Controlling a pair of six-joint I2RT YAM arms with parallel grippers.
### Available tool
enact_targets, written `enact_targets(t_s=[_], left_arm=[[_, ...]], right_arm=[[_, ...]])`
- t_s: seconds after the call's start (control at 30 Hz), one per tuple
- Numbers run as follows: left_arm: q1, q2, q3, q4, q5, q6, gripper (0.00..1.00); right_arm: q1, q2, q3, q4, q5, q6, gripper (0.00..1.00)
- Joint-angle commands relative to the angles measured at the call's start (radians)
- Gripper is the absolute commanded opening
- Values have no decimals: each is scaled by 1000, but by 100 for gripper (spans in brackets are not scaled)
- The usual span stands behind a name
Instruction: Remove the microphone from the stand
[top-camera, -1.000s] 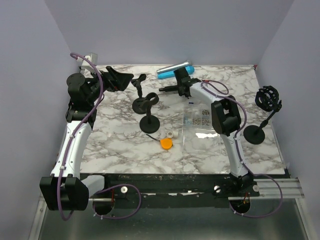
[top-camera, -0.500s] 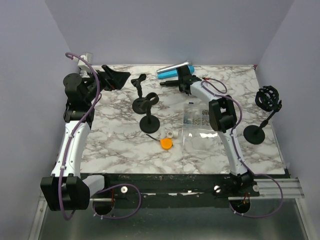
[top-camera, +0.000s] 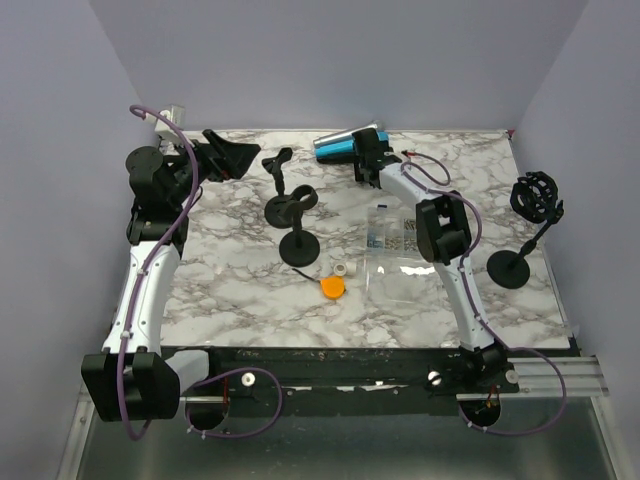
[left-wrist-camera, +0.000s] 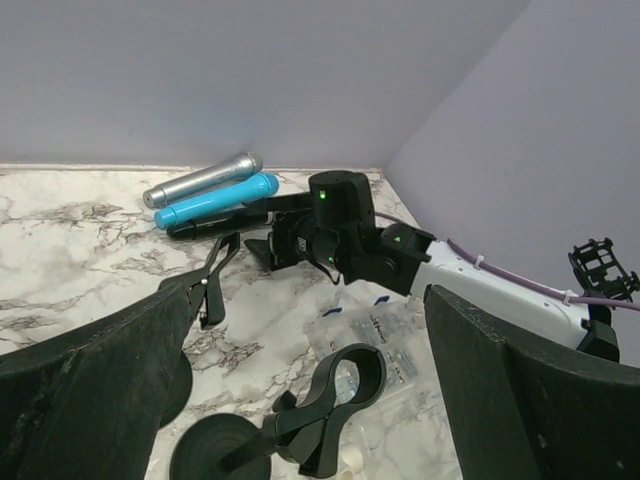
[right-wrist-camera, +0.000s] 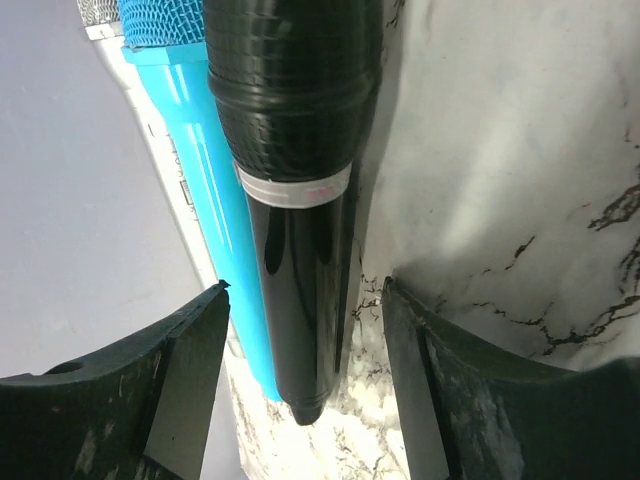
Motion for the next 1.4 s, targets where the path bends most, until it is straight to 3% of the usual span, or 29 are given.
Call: enact_targets(t_s=[0.0, 0.17, 0.33, 0.53, 0.8, 1.07, 1.23, 1.37], left_arm=[[6, 12, 15, 20, 22, -8, 99], [6, 16, 14, 20, 21, -9, 98], [6, 20, 12, 24, 23, -14, 98], [6, 23, 8, 30, 23, -16, 99], [-1, 21, 7, 28, 19, -12, 99], [-35, 20, 10, 6, 2, 22, 99], [-82, 21, 16, -8, -3, 33, 98], [-96, 14, 15, -3, 0, 25, 99]], right_arm=[[0, 17, -39, -29, -53, -37, 67], [1, -56, -111, -5, -72, -112, 75], [7, -137, -144, -18, -78, -311, 85], [27, -315, -305, 41, -83, -568, 93], [73, -716, -700, 227, -149, -952, 95], [74, -1181, -1324, 611, -512, -1234, 98], [75, -1493, -1560, 603, -573, -1305, 98], [73, -1747, -1639, 486, -491, -1327, 98]])
